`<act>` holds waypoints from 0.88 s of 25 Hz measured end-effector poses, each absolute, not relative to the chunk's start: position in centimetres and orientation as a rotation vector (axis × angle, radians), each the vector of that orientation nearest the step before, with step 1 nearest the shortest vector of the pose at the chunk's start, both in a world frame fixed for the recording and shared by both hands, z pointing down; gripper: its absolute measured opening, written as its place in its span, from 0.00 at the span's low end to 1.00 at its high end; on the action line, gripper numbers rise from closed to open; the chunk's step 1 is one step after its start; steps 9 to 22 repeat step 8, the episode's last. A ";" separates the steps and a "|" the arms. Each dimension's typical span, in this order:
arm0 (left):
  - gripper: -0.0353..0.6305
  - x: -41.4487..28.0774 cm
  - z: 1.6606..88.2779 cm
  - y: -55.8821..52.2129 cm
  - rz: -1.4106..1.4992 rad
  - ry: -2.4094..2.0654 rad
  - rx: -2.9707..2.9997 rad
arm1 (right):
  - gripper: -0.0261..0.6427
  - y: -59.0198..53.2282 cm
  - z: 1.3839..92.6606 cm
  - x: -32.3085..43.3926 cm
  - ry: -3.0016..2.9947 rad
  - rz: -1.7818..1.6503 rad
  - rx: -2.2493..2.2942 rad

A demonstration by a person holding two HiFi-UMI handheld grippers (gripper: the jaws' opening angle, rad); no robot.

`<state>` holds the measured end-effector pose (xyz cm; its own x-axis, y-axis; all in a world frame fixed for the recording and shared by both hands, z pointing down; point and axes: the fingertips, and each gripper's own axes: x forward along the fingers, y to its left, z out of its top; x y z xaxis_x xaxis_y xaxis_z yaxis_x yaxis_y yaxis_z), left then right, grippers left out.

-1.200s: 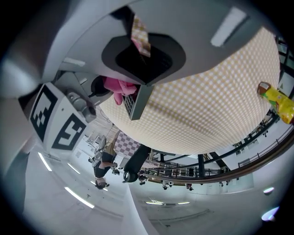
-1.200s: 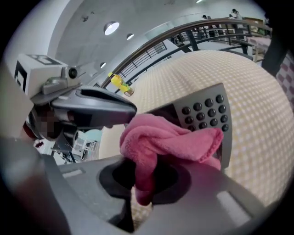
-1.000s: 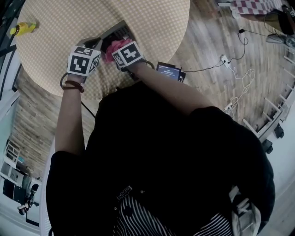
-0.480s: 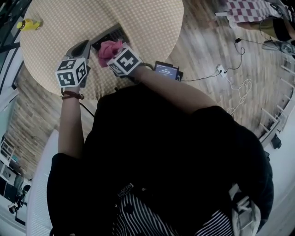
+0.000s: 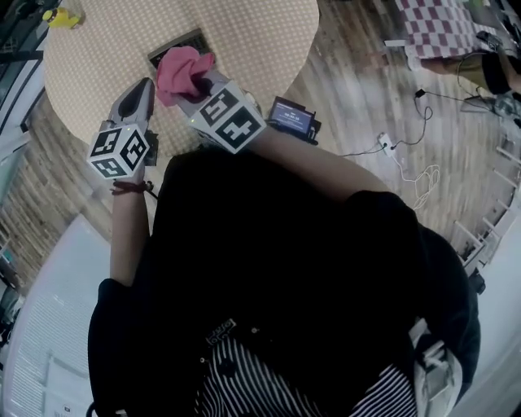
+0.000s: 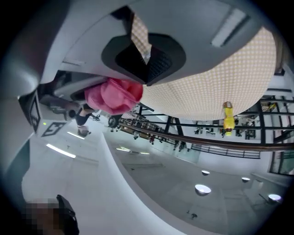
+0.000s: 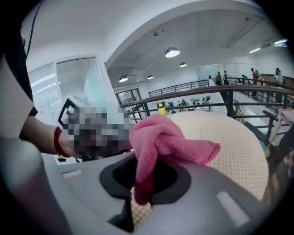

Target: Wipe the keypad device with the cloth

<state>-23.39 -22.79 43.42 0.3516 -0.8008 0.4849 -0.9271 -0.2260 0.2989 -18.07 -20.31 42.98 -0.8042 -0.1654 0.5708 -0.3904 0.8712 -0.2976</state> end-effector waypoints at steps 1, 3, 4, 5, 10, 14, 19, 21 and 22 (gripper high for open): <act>0.06 -21.5 42.9 -22.0 0.319 -1.472 2.123 | 0.13 -20.0 42.2 -17.2 -2.514 0.532 0.390; 0.06 -18.9 42.1 -20.6 0.354 -1.448 2.180 | 0.13 -19.2 41.0 -16.0 -2.556 0.456 0.360; 0.06 -18.1 42.0 -20.0 0.361 -1.452 2.187 | 0.13 -18.7 40.8 -15.4 -2.574 0.415 0.345; 0.06 -17.5 41.9 -19.5 0.355 -1.461 2.183 | 0.13 -18.2 40.8 -14.8 -2.587 0.384 0.329; 0.06 -16.4 42.3 -17.6 0.301 -1.493 2.144 | 0.13 -16.2 41.7 -13.2 -2.611 0.348 0.269; 0.06 -16.4 42.3 -17.6 0.301 -1.493 2.144 | 0.13 -16.2 41.7 -13.2 -2.611 0.348 0.269; 0.06 -16.4 42.3 -17.6 0.301 -1.493 2.144 | 0.13 -16.2 41.7 -13.2 -2.611 0.348 0.269; 0.06 -16.4 42.3 -17.6 0.301 -1.493 2.144 | 0.13 -16.2 41.7 -13.2 -2.611 0.348 0.269; 0.06 -16.4 42.3 -17.6 0.301 -1.493 2.144 | 0.13 -16.2 41.7 -13.2 -2.611 0.348 0.269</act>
